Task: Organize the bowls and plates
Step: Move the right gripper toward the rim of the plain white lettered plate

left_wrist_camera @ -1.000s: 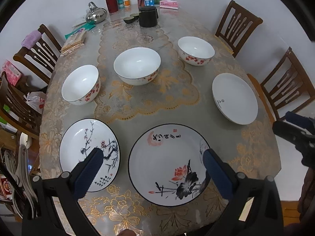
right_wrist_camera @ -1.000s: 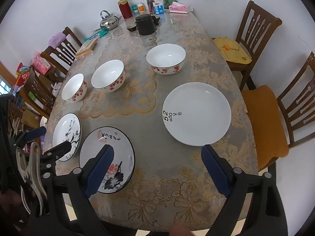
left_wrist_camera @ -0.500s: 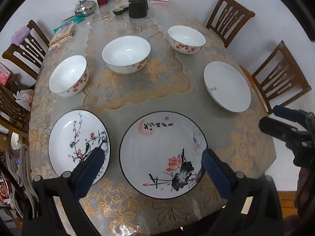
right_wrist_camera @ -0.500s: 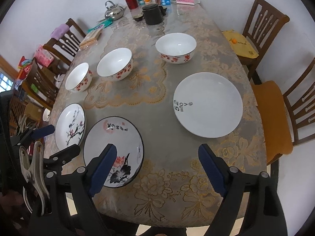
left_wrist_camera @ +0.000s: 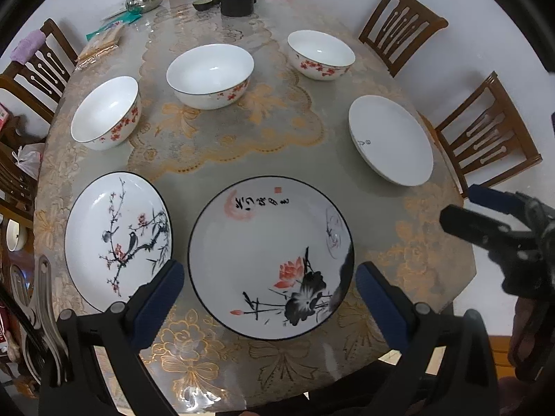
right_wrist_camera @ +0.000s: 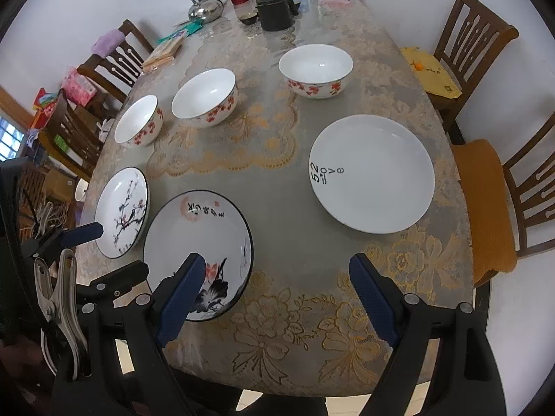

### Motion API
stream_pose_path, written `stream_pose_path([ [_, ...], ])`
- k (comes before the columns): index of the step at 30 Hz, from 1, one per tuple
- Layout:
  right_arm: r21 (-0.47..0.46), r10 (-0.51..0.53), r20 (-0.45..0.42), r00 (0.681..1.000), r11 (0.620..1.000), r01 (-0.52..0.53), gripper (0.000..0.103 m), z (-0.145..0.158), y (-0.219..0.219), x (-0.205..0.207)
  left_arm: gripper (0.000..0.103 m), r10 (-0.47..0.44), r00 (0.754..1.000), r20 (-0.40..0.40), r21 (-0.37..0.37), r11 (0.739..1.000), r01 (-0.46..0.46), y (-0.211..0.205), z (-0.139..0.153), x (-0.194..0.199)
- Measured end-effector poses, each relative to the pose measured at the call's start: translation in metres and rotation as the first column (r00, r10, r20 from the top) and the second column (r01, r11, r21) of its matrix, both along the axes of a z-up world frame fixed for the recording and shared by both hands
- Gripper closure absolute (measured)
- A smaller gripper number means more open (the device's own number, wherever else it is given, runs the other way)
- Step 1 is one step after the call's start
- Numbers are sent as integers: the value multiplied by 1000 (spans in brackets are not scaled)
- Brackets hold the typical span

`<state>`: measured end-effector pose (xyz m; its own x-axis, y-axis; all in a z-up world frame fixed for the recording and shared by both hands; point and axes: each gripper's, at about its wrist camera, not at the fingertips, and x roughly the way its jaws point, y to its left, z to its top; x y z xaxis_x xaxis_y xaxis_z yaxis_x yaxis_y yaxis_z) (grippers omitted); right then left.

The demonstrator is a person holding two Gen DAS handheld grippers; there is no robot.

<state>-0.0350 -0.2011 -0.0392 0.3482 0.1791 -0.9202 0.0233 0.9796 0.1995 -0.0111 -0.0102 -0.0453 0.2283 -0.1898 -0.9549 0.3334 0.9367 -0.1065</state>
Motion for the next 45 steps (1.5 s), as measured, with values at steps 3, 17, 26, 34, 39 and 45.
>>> stream_pose_path([
  [3, 7, -6, -1, 1000, 1000, 6, 16, -1, -3, 0, 2, 9, 1000, 6, -5, 1000, -9, 0, 2, 1],
  [17, 2, -196, 54, 979, 980, 197, 16, 14, -25, 9, 3, -206, 978, 43, 16, 979, 205, -8, 11, 25],
  [26, -69, -268, 79, 960, 959, 273, 16, 29, -22, 16, 3, -290, 953, 87, 26, 957, 289, -16, 10, 35],
  [34, -78, -266, 85, 960, 959, 273, 16, 26, -46, 21, 3, -323, 941, 98, 52, 946, 319, -47, 12, 33],
  [39, -95, -187, 109, 976, 976, 197, 16, 21, -58, 34, 5, -307, 945, 116, 107, 949, 296, -76, 16, 41],
  [45, -88, -155, 108, 982, 982, 164, 17, 12, -91, 45, 5, -281, 955, 97, 137, 954, 267, -111, 9, 53],
])
